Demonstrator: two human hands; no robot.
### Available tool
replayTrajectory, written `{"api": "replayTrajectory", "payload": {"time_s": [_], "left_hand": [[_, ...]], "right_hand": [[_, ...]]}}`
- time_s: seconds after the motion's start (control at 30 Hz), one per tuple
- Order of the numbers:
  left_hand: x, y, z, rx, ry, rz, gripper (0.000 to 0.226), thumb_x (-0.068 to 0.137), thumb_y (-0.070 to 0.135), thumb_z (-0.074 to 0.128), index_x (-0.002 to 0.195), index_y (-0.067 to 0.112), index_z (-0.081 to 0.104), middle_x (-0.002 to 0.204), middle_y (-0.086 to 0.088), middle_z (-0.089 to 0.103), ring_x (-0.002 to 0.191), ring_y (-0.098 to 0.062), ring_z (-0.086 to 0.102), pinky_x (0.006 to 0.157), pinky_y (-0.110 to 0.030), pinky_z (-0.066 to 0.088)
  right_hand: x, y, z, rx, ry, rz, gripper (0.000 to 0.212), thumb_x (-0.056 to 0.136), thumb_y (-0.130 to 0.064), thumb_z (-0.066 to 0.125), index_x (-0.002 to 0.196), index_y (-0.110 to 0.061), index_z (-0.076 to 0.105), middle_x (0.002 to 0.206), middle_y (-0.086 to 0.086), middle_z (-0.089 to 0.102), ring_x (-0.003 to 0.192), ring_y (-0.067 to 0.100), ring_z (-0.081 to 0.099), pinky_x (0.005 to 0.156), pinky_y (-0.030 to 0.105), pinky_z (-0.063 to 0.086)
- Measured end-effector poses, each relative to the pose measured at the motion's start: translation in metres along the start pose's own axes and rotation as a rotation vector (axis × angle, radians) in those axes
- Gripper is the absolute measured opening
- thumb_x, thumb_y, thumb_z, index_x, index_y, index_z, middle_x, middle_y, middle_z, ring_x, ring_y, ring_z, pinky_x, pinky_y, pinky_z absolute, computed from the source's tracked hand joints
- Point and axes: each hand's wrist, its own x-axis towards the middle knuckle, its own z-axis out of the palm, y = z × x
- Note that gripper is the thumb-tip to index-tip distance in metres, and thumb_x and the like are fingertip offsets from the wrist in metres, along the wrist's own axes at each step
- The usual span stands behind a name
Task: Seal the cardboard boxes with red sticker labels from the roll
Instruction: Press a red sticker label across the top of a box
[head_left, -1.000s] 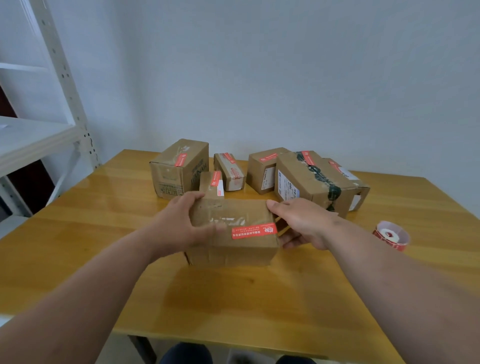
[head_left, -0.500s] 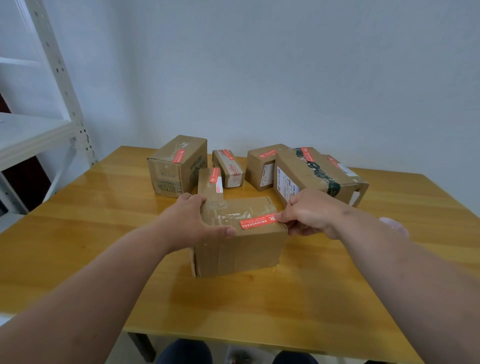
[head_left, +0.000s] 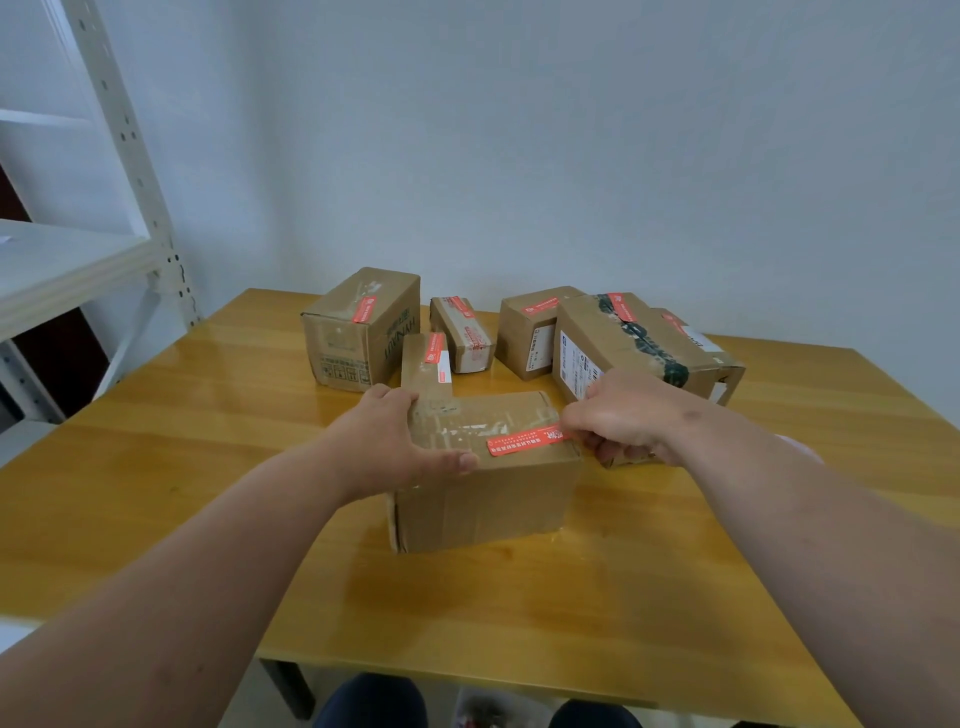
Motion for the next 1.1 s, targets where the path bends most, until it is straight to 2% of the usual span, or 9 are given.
{"api": "replayTrajectory", "payload": {"time_s": [0.13, 0.3, 0.5, 0.67, 0.77, 0.87, 1.0, 1.1], "left_hand": [[0.0, 0.0, 0.0, 0.001, 0.003, -0.002, 0.113, 0.062, 0.074, 0.067, 0.15, 0.018, 0.025, 0.146, -0.003, 0.033, 0.127, -0.022, 0.041, 0.101, -0.038, 0.046], [0.0, 0.0, 0.0, -0.001, 0.001, -0.001, 0.112, 0.063, 0.074, 0.067, 0.151, 0.018, 0.024, 0.147, -0.003, 0.032, 0.128, -0.022, 0.04, 0.102, -0.038, 0.046], [0.001, 0.001, 0.001, 0.01, -0.005, -0.007, 0.114, 0.062, 0.074, 0.066, 0.151, 0.017, 0.025, 0.146, -0.003, 0.033, 0.129, -0.023, 0.04, 0.103, -0.039, 0.045], [0.0, 0.0, 0.001, 0.019, -0.005, -0.006, 0.113, 0.061, 0.075, 0.065, 0.15, 0.018, 0.026, 0.145, -0.003, 0.033, 0.128, -0.022, 0.041, 0.103, -0.039, 0.046], [0.0, 0.001, 0.001, 0.019, 0.001, -0.003, 0.111, 0.063, 0.074, 0.065, 0.15, 0.018, 0.026, 0.145, -0.003, 0.033, 0.128, -0.022, 0.041, 0.103, -0.038, 0.046], [-0.001, 0.001, 0.001, 0.014, 0.008, 0.002, 0.11, 0.064, 0.073, 0.066, 0.15, 0.017, 0.026, 0.145, -0.003, 0.034, 0.127, -0.022, 0.041, 0.102, -0.037, 0.046], [-0.001, 0.001, 0.001, 0.015, 0.007, -0.006, 0.11, 0.064, 0.074, 0.066, 0.15, 0.017, 0.025, 0.145, -0.002, 0.034, 0.127, -0.022, 0.042, 0.103, -0.039, 0.046], [0.0, 0.001, 0.001, 0.025, 0.003, -0.005, 0.111, 0.065, 0.074, 0.065, 0.151, 0.018, 0.024, 0.146, -0.003, 0.032, 0.128, -0.023, 0.041, 0.103, -0.039, 0.046]], "right_hand": [[0.001, 0.001, 0.001, -0.003, -0.062, 0.033, 0.022, 0.086, -0.029, 0.072, 0.082, -0.009, 0.065, 0.079, 0.007, 0.065, 0.069, 0.02, 0.06, 0.076, 0.034, 0.051], [0.002, -0.005, 0.004, -0.097, -0.056, 0.026, 0.023, 0.092, -0.023, 0.065, 0.076, -0.009, 0.058, 0.068, 0.008, 0.055, 0.059, 0.019, 0.05, 0.066, 0.033, 0.044], [0.003, -0.019, 0.009, -0.534, 0.01, -0.071, 0.027, 0.099, -0.026, 0.051, 0.076, -0.012, 0.053, 0.066, 0.003, 0.052, 0.055, 0.014, 0.047, 0.051, 0.021, 0.038], [0.001, -0.023, 0.011, -0.716, 0.026, -0.139, 0.017, 0.1, -0.019, 0.047, 0.095, -0.01, 0.06, 0.079, 0.002, 0.052, 0.076, 0.016, 0.052, 0.062, 0.023, 0.041], [0.0, -0.023, 0.01, -0.709, 0.04, -0.158, 0.015, 0.1, -0.019, 0.048, 0.09, -0.011, 0.057, 0.075, 0.001, 0.05, 0.071, 0.015, 0.05, 0.058, 0.022, 0.039], [0.001, -0.02, 0.009, -0.683, 0.054, -0.15, 0.018, 0.099, -0.019, 0.05, 0.086, -0.011, 0.058, 0.074, 0.001, 0.051, 0.071, 0.016, 0.052, 0.062, 0.024, 0.043], [-0.001, -0.018, 0.006, -0.574, 0.05, -0.109, 0.034, 0.098, -0.017, 0.05, 0.064, -0.013, 0.046, 0.06, 0.002, 0.039, 0.051, 0.015, 0.037, 0.046, 0.022, 0.032], [-0.003, -0.018, 0.005, -0.494, 0.05, -0.102, 0.032, 0.097, -0.023, 0.053, 0.067, -0.012, 0.048, 0.061, 0.002, 0.043, 0.05, 0.015, 0.038, 0.048, 0.022, 0.032]]}}
